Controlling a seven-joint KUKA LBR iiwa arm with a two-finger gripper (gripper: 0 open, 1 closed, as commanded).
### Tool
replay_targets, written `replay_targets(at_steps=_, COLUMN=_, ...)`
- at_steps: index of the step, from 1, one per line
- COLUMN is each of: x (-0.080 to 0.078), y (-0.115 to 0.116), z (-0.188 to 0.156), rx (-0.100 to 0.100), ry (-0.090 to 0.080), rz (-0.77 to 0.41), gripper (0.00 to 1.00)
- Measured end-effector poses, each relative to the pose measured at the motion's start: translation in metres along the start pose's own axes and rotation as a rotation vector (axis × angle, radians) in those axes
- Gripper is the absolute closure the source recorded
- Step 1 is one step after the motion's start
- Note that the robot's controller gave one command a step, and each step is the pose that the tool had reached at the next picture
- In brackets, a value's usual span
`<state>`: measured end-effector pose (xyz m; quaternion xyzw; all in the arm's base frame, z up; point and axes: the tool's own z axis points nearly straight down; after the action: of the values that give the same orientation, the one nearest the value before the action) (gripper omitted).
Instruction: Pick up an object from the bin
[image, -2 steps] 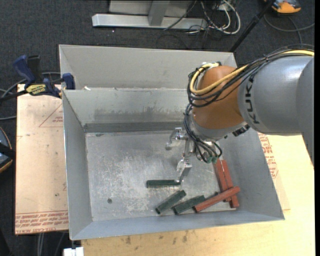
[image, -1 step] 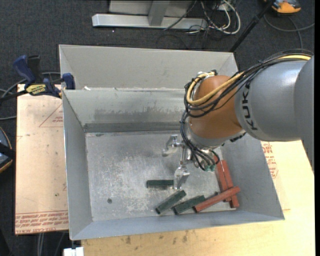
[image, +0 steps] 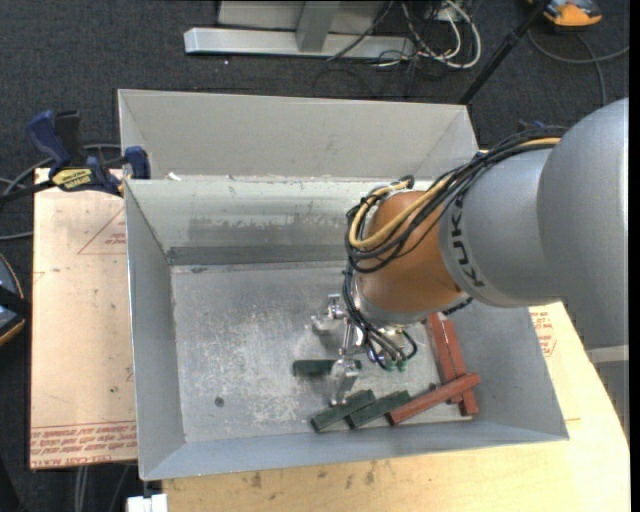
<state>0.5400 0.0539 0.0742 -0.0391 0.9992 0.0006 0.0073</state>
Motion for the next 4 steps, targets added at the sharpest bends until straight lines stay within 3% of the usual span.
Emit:
replay_targets(at_steps=1, x=-0.0044, y=0.0049, z=-0.0040, rx=-0.001, ry=0.002, rz=-0.074, gripper=1.00)
replay_targets(at_steps=4, x=-0.0056, y=0.0051, z=-0.0078, rx=-0.001, ry=0.007, rz=-0.085, gripper=1.00)
